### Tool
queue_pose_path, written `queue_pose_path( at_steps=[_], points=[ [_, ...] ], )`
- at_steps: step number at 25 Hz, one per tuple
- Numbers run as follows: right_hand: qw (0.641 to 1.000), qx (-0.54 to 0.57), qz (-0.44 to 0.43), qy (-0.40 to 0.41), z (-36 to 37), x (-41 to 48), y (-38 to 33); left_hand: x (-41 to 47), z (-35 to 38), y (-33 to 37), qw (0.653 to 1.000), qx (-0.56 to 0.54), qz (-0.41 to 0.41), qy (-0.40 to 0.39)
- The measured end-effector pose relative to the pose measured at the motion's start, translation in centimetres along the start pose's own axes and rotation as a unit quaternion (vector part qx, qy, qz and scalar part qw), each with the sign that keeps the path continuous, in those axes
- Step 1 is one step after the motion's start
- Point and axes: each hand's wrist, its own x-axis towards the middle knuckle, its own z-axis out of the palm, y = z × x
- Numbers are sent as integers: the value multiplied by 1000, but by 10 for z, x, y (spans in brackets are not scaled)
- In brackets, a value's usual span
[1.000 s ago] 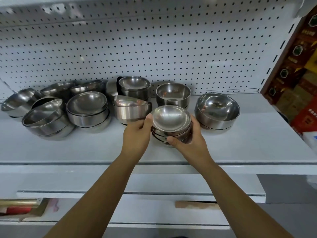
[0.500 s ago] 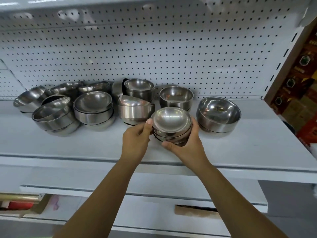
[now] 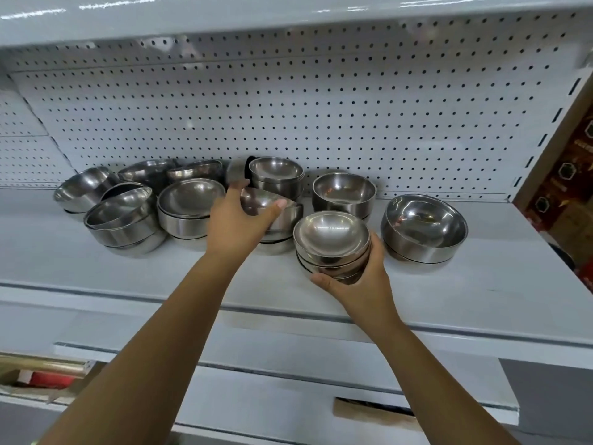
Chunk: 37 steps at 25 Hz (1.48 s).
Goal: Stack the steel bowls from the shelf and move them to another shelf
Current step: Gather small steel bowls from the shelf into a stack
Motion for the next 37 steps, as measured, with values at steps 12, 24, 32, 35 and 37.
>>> queue_pose_path(
  at_steps=[12,24,32,35,37],
  points=[
    [1000,-9,6,1,-1,0,1,3,-7,9,998,-31,8,55],
    [1000,-5,7,1,-2,1,2,-41,-15,21,960,-249,103,72],
    [1000,-17,16,-1,-5,-4,-1,-77,9,14,951,-283,120,-23],
    [1000,-18,15,-1,-6,-5,-2,-80,16,12,950,-290,102,-53],
    [1000,-18,13,-3,-7,-7,-1,-79,19,10,949,-292,95,-70]
  ],
)
